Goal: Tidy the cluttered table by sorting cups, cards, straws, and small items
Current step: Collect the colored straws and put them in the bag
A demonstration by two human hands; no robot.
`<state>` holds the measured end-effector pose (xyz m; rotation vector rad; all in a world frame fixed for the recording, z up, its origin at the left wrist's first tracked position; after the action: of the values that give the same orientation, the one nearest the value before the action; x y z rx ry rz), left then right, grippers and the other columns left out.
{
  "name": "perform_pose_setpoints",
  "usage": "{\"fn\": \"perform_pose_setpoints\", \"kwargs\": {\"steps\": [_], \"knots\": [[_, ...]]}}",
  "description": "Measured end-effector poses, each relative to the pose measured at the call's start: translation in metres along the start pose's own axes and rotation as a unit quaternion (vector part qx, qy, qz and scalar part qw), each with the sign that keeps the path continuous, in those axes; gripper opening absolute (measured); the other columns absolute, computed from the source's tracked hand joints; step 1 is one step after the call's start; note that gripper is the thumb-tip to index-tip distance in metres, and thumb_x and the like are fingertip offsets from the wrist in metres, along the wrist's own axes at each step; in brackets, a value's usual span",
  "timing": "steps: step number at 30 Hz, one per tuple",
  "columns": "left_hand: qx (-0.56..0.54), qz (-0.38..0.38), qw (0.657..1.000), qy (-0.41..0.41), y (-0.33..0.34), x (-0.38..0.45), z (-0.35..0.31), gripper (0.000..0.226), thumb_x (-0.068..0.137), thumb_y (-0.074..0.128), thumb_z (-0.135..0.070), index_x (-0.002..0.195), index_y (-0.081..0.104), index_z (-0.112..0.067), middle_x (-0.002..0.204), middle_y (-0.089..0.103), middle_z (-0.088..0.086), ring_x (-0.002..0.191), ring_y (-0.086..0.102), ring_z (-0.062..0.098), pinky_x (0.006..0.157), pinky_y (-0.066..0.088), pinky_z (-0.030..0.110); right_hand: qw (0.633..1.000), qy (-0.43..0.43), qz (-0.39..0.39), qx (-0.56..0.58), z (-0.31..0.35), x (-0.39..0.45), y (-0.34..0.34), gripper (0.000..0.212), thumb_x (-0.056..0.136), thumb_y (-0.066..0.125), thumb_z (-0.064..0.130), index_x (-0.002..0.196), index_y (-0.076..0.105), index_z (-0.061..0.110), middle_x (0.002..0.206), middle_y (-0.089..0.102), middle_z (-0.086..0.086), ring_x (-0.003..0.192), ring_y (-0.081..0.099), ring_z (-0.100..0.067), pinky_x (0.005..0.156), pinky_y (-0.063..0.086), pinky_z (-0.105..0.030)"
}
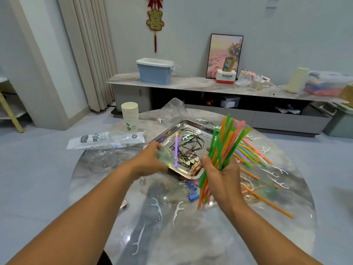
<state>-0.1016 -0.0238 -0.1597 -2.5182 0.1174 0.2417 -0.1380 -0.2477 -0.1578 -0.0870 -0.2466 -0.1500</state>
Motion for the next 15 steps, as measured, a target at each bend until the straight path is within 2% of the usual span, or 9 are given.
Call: {"fn": "perform_pose_setpoints", "kwargs": {"steps": [2,5,8,9,11,13,15], "knots": [[-0.071,-0.046,0.996,0.002,-0.012,0.001,0.011,0.066,0.081,0.076,0.001,0.127,0.034,-0.02,0.114,0.052,0.004,0.088,0.06,0.014,0.056,0.05,0.014,1.0,-0.006,0.01,-0.025,-0.005,-0.009,0.003,0.013,0.092,0.073,0.021,0.104,0.067,0.02,0.082,0.071,0.002,0.074,0.066,-0.01,0.069,0.054,-0.024],[-0.111,-0.08,0.991,0.002,-0.018,0.004,0.038,0.069,0.081,0.073,0.007,0.129,0.036,-0.028,0.127,0.049,0.006,0.096,0.061,0.018,0.064,0.054,0.019,0.999,0.014,0.044,-0.027,-0.015,-0.021,0.008,0.015,0.089,0.074,0.012,0.1,0.066,0.019,0.071,0.067,0.008,0.059,0.058,-0.001,0.057,0.048,-0.013],[-0.145,-0.082,0.985,-0.034,-0.017,0.009,0.063,0.068,0.08,0.074,0.006,0.127,0.04,-0.03,0.126,0.051,0.01,0.1,0.064,0.03,0.075,0.062,0.039,0.995,0.034,0.07,-0.055,-0.029,-0.025,0.01,0.017,0.089,0.076,0.012,0.094,0.065,0.025,0.075,0.066,-0.007,0.061,0.058,-0.011,0.055,0.052,-0.021],[-0.147,-0.086,0.984,-0.046,-0.016,0.011,0.069,0.068,0.079,0.075,0.005,0.126,0.039,-0.027,0.124,0.052,0.011,0.099,0.065,0.03,0.073,0.062,0.039,0.994,0.037,0.076,-0.065,-0.032,-0.025,0.01,0.016,0.089,0.075,0.013,0.094,0.066,0.025,0.077,0.065,-0.011,0.062,0.058,-0.013,0.056,0.052,-0.024],[-0.136,-0.104,0.983,-0.069,-0.012,0.012,0.078,0.068,0.077,0.078,0.002,0.124,0.036,-0.021,0.123,0.054,0.009,0.1,0.063,0.027,0.071,0.058,0.035,0.994,0.042,0.074,-0.069,-0.034,-0.023,0.01,0.013,0.09,0.074,0.014,0.095,0.066,0.022,0.075,0.065,-0.009,0.06,0.057,-0.01,0.055,0.051,-0.02],[-0.117,-0.129,0.981,-0.08,-0.011,0.015,0.086,0.068,0.076,0.079,0.001,0.122,0.033,-0.019,0.126,0.055,0.006,0.105,0.06,0.024,0.078,0.055,0.035,0.996,0.04,0.055,-0.057,-0.032,-0.017,0.01,0.008,0.09,0.073,0.014,0.092,0.066,0.018,0.07,0.064,-0.004,0.06,0.06,-0.012,0.053,0.051,-0.02],[-0.111,-0.137,0.98,-0.088,-0.012,0.016,0.091,0.071,0.075,0.08,0.002,0.123,0.033,-0.021,0.127,0.054,0.006,0.106,0.059,0.024,0.076,0.054,0.034,0.998,0.044,0.035,-0.037,-0.03,-0.01,0.009,0.006,0.091,0.073,0.019,0.093,0.068,0.017,0.076,0.069,-0.004,0.071,0.067,-0.021,0.064,0.056,-0.028]]}}
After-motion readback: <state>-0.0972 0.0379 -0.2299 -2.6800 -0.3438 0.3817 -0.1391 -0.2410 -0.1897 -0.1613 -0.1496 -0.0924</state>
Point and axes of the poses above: each hand's wrist, its own x-axis towards the middle knuckle, its own y-axis out of the palm, z = x × y, the point moved 1 cm from there along x, towards the middle knuckle
